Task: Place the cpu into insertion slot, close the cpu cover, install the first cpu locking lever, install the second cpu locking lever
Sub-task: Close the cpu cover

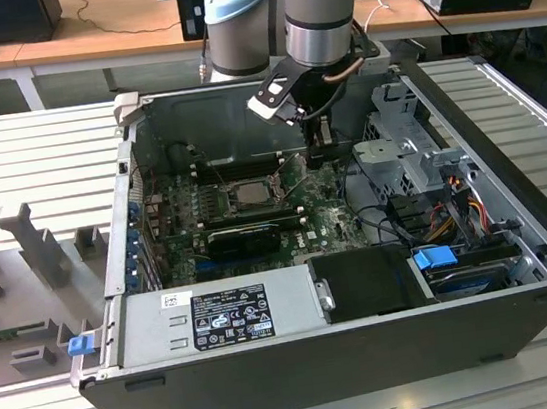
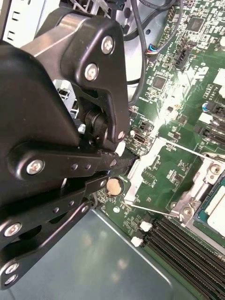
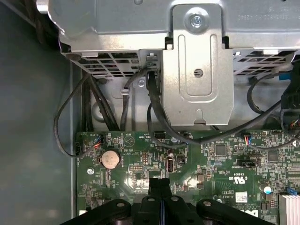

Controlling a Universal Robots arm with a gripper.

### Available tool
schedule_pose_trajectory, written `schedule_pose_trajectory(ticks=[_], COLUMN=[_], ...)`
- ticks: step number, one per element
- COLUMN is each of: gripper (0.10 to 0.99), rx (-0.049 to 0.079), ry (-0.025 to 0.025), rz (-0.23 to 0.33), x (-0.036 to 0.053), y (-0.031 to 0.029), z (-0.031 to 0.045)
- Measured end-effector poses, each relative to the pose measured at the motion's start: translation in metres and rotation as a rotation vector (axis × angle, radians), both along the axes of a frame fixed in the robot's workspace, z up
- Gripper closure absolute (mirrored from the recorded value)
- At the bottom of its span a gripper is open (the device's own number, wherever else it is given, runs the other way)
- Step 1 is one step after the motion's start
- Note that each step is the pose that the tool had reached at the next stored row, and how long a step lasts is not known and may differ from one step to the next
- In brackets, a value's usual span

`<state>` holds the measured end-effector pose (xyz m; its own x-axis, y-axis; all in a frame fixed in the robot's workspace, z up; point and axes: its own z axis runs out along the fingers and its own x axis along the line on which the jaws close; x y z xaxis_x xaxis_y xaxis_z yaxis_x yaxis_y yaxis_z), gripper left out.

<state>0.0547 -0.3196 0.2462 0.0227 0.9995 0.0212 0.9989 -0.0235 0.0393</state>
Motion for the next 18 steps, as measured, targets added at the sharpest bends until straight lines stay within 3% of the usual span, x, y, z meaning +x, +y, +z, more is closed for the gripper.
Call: schedule_pose_trajectory(ticks=[18], gripper=[0.98], rx=[0.0], ry=[0.0], rz=[0.0], x=[-0.0052], y=[0.0], z=[0.0])
